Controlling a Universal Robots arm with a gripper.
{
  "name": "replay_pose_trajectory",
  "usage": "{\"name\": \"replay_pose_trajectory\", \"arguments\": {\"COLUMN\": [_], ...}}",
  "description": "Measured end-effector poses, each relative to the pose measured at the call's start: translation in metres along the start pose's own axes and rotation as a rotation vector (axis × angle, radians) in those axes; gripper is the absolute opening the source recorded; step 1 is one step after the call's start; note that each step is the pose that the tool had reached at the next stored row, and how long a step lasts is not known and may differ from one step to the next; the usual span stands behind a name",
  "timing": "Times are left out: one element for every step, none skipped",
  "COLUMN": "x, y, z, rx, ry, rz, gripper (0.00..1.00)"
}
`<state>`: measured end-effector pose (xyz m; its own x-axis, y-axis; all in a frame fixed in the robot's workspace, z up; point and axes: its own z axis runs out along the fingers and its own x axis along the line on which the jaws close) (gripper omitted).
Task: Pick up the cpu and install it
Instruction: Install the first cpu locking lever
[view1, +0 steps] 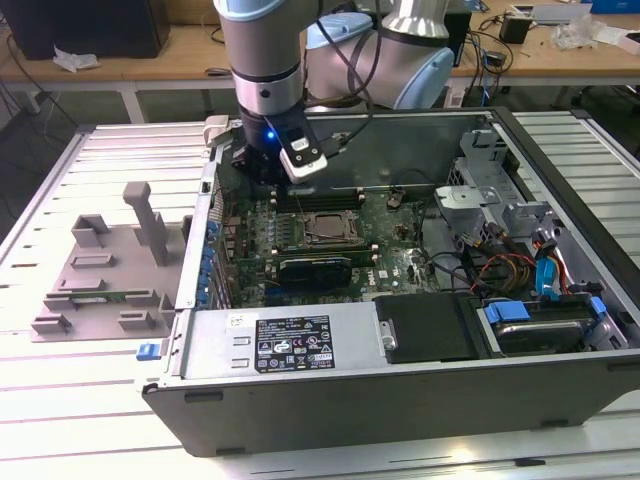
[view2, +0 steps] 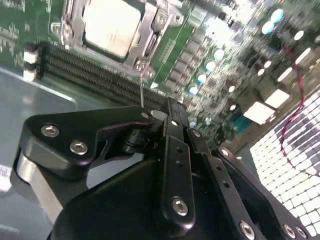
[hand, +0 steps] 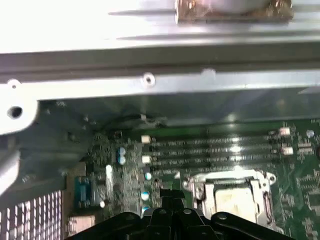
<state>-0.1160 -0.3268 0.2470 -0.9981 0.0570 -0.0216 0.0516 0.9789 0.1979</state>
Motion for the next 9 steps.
{"name": "replay_pose_trajectory", "arguments": {"x": [0.0007, 0.001, 0.001, 0.001, 0.0006, -0.0038, -0.0091, -0.0129, -0.0161], "y": [-0.0002, -0.0004, -0.0005, -0.0005, -0.0006, -0.0004, -0.0002, 0.0, 0.0002], "z": [0.0, 0.0, 0.0, 0.0, 0.0, 0.0002, 0.0005, 0.0007, 0.0009], "rx": [-0.0215, -0.0477, -0.054, -0.0555, -0.0555, -0.0555, -0.0556, -0.0555, -0.0555], "ry": [0.0011, 0.0024, 0.0027, 0.0028, 0.0029, 0.0029, 0.0028, 0.0028, 0.0029], "rz": [0.001, 0.002, 0.002, 0.002, 0.002, 0.002, 0.002, 0.002, 0.002], "gripper": [0.11, 0.11, 0.11, 0.11, 0.11, 0.11, 0.11, 0.11, 0.11]}}
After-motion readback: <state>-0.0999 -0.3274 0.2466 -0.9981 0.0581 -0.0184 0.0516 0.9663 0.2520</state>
